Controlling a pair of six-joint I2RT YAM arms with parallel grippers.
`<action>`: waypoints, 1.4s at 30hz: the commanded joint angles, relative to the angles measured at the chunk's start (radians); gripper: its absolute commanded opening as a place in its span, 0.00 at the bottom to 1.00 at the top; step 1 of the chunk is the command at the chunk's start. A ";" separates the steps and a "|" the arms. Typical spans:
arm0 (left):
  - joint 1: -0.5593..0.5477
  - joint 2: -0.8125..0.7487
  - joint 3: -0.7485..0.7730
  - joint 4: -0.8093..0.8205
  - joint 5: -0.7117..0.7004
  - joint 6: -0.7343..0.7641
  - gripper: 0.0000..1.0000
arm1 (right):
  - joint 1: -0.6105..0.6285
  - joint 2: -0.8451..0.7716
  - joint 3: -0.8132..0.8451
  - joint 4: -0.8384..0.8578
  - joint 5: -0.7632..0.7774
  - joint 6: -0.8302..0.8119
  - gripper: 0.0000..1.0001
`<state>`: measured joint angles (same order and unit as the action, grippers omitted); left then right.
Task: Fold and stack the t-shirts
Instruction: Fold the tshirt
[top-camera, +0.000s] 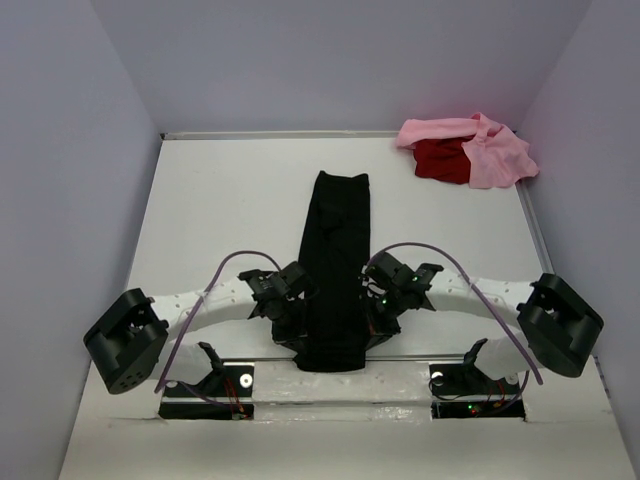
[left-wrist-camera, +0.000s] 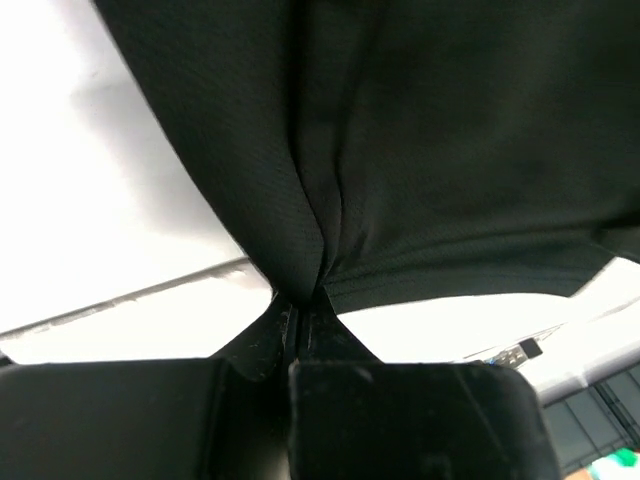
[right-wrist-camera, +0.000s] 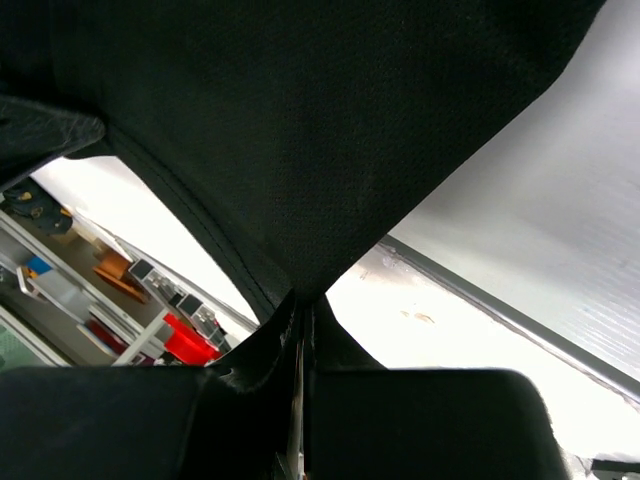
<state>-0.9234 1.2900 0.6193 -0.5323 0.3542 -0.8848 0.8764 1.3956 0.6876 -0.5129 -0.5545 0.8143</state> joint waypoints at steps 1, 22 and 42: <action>-0.005 0.005 0.117 -0.106 -0.061 0.032 0.00 | -0.028 -0.037 0.062 -0.041 -0.010 -0.036 0.00; 0.046 0.078 0.243 -0.158 -0.133 0.029 0.00 | -0.226 0.005 0.245 -0.208 -0.015 -0.227 0.00; 0.201 0.124 0.404 -0.201 -0.190 0.070 0.00 | -0.318 0.089 0.345 -0.222 -0.022 -0.282 0.00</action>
<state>-0.7334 1.4178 0.9764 -0.6895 0.1864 -0.8360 0.5766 1.4815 0.9871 -0.7185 -0.5674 0.5568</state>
